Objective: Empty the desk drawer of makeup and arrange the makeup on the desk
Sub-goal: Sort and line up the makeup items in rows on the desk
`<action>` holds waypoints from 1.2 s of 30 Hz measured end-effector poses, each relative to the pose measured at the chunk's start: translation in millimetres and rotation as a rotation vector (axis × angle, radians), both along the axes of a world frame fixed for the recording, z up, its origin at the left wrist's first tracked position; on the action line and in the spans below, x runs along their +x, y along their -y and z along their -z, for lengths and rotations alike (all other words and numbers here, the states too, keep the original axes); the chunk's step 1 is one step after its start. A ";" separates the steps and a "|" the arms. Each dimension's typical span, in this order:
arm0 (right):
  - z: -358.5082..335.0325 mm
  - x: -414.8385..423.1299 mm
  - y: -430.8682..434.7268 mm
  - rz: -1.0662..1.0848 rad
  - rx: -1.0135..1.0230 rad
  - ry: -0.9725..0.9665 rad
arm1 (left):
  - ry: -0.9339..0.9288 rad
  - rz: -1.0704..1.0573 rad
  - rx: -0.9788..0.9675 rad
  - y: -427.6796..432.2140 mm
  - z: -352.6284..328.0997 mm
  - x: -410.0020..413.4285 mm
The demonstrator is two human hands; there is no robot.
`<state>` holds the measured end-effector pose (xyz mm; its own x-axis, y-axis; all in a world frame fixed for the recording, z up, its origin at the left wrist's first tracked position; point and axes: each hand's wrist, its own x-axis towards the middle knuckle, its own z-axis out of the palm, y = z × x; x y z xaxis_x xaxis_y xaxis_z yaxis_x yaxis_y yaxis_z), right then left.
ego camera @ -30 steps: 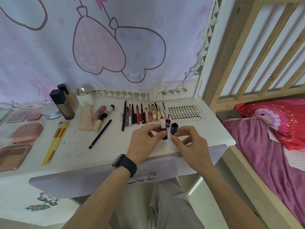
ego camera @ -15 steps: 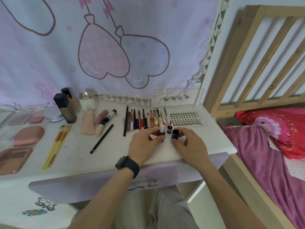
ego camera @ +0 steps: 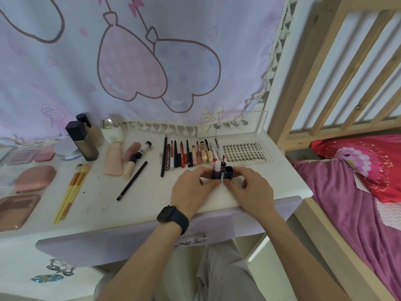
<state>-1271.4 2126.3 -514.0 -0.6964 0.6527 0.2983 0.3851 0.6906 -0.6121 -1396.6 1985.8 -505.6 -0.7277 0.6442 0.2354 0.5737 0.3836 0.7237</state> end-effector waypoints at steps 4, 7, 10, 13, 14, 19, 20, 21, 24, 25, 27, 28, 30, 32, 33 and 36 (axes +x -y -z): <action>0.7 1.7 1.5 0.002 -0.008 -0.012 | -0.013 -0.002 -0.001 -1.4 2.5 -1.2; 0.1 1.4 2.1 0.010 -0.001 -0.016 | -0.049 -0.001 -0.013 -1.9 3.6 -1.5; 0.1 1.0 3.1 0.011 0.007 -0.016 | -0.056 -0.003 -0.017 -1.9 4.8 -2.1; 0.8 1.4 3.6 0.013 0.010 -0.018 | -0.063 -0.017 -0.029 -3.1 5.3 -1.8; 1.1 1.5 3.6 0.015 0.009 -0.019 | -0.070 -0.021 -0.032 -3.8 5.3 -1.6; 1.2 0.6 4.0 0.015 0.014 -0.023 | -0.093 -0.021 -0.042 -4.8 4.8 -1.0; 1.3 0.6 4.1 0.015 0.015 -0.022 | -0.094 -0.018 -0.045 -4.6 4.8 -1.0; 1.4 0.4 4.0 0.016 0.016 -0.022 | -0.096 -0.016 -0.048 -4.3 4.9 -1.0; 1.8 1.1 4.0 0.018 0.014 -0.021 | -0.100 -0.013 -0.051 -4.3 5.1 -1.2; 1.9 1.3 3.9 0.017 0.015 -0.020 | -0.097 -0.014 -0.048 -4.1 5.0 -1.2; 1.5 1.2 3.9 0.014 0.019 -0.017 | -0.092 -0.016 -0.040 -3.7 5.1 -0.8; 1.2 1.1 4.1 0.013 0.022 -0.017 | -0.093 -0.016 -0.037 -3.7 5.3 -0.7; 0.7 1.1 4.5 0.013 0.025 -0.020 | -0.097 -0.016 -0.034 -3.6 5.6 -0.7; 0.3 1.6 4.8 0.015 0.026 -0.019 | -0.096 -0.020 -0.038 -4.2 5.1 -0.9; 0.0 1.9 4.9 0.014 0.027 -0.017 | -0.098 -0.022 -0.045 -4.6 4.6 -0.9; -1.9 2.3 5.5 0.002 0.024 -0.013 | -0.096 -0.023 -0.068 -5.2 3.9 -1.5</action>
<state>-1269.2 2120.9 -512.1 -0.6909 0.6467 0.3233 0.3784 0.7045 -0.6004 -1398.1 1991.0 -509.5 -0.7187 0.6444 0.2613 0.6297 0.4437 0.6377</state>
